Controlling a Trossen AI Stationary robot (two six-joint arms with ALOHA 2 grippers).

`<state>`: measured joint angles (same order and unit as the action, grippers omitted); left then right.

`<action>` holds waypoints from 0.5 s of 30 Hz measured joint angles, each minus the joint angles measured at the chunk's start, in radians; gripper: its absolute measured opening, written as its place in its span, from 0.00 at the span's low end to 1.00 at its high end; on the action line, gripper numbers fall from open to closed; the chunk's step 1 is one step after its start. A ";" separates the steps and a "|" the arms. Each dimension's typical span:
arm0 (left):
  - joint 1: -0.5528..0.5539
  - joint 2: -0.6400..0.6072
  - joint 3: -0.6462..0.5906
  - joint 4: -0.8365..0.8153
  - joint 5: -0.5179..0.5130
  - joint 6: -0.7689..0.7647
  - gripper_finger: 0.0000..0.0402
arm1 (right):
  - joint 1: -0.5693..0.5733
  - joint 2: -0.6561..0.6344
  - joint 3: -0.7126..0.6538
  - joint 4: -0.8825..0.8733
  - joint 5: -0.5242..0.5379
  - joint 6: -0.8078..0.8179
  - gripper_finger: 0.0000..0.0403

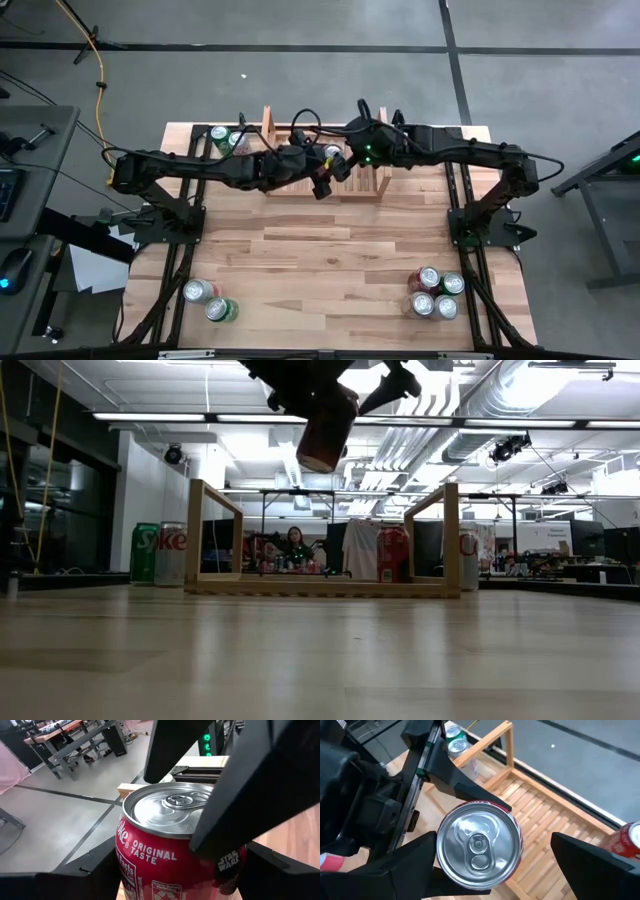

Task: Place canned beverage on shelf
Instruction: Put the left red soda can aligned with the other red soda can on the shelf

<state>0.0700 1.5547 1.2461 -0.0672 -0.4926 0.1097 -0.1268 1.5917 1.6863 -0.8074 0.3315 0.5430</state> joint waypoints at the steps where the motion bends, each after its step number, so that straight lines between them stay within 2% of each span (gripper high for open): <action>1: 0.000 0.000 0.000 0.005 -0.001 0.000 0.70 | 0.000 0.000 0.000 0.000 0.003 0.000 0.93; 15: 0.001 0.000 -0.004 0.051 0.033 0.017 0.70 | -0.002 0.036 0.002 0.017 -0.082 0.019 0.93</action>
<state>0.0708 1.5551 1.2419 -0.0158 -0.4593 0.1271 -0.1284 1.6275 1.6885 -0.7902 0.2499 0.5624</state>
